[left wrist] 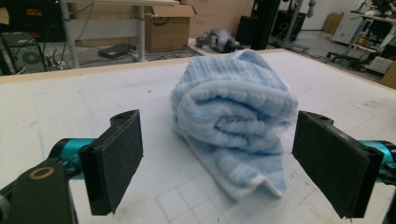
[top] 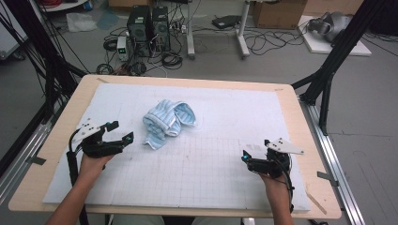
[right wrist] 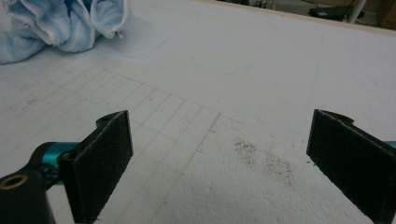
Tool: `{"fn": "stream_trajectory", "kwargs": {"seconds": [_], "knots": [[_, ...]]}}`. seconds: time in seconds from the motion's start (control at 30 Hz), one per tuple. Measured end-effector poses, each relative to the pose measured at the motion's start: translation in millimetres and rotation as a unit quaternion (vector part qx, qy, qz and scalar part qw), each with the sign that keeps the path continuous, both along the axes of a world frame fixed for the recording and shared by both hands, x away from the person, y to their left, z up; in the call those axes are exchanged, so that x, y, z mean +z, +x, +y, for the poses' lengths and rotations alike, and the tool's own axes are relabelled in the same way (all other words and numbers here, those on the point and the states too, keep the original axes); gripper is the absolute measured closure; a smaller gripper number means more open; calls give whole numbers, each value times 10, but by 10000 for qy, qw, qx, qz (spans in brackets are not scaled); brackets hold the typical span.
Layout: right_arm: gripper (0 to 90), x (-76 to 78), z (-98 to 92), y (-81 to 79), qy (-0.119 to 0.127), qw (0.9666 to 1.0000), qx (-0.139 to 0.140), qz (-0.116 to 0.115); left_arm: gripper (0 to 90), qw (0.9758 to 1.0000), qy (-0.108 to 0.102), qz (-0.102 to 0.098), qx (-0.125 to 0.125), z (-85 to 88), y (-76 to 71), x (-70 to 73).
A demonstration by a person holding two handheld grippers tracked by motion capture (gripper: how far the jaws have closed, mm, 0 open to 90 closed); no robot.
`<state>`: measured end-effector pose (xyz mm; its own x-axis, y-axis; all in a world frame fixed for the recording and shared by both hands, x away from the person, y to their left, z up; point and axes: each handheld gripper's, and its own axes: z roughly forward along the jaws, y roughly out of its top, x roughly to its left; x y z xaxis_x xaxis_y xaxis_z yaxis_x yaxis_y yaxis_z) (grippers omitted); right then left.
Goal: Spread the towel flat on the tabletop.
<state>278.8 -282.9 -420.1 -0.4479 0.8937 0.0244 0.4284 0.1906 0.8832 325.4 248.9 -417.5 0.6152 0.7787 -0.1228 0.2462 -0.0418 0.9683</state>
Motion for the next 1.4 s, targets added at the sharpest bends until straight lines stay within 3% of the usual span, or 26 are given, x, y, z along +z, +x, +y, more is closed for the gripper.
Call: {"fn": "stream_trajectory", "kwargs": {"seconds": [0.13, 0.23, 0.33, 0.43, 0.5, 0.67, 0.73, 0.77, 0.8, 0.83, 0.93, 1.07, 1.1, 1.17, 1.2, 1.27, 1.3, 1.33, 1.4], "knots": [[60, -5, 15, 7, 2, 10000, 40, 14, 192, 9994, 190, 44, -281, -207, 118, 84], [60, -15, 17, 19, 4, 10000, 67, 58, 213, 9975, 367, 67, -605, -402, 211, 151], [60, -20, 20, 20, 12, 9999, 74, 89, 213, 9957, 502, 113, -768, -601, 312, 188], [61, -25, 23, 18, 21, 9999, 92, 99, 200, 9943, 750, 177, -737, -754, 404, 165], [60, -26, 17, 18, 18, 9999, 94, 85, 187, 9923, 1061, 263, -578, -856, 466, 128], [61, -33, 13, 9, 38, 9999, 92, 123, 210, 9866, 1532, 293, -487, -970, 544, 37], [61, -36, 17, 10, 50, 9998, 101, 151, 453, 9853, 1627, 271, -438, -955, 565, 30], [61, -36, 17, 10, 50, 9998, 101, 151, 453, 9857, 1597, 228, -486, -925, 575, 38], [61, -38, 22, 18, 29, 9998, 119, 142, 771, 9889, 1382, 141, -523, -849, 590, 66], [61, -38, 22, 18, 29, 9998, 119, 142, 836, 9889, 1382, 141, -523, -849, 590, 66], [61, -48, 69, 39, -4, 9996, 184, 195, 895, 9939, 1052, 3, -339, -714, 598, 150], [61, -60, 137, 70, -86, 9993, 281, 237, 896, 9967, 806, -16, -74, -530, 620, 224], [61, -60, 151, 70, -87, 9992, 291, 257, 874, 9972, 739, -1, -127, -504, 625, 227], [61, -59, 162, 73, -99, 9992, 305, 248, 583, 9982, 423, 195, -381, -527, 634, 208], [61, -58, 162, 75, -91, 9992, 305, 256, 496, 9968, 370, 344, -613, -631, 637, 176], [61, -62, 157, 82, -75, 9992, 281, 277, 404, 9962, 402, 340, -692, -698, 635, 157], [61, -63, 153, 86, -76, 9992, 279, 269, 364, 9953, 583, 299, -706, -828, 642, 118], [61, -64, 152, 84, -69, 9992, 279, 279, 328, 9953, 583, 299, -706, -828, 642, 118], [61, -62, 152, 76, -48, 9992, 276, 296, 303, 9936, 855, 322, -657, -942, 661, 56]]}}
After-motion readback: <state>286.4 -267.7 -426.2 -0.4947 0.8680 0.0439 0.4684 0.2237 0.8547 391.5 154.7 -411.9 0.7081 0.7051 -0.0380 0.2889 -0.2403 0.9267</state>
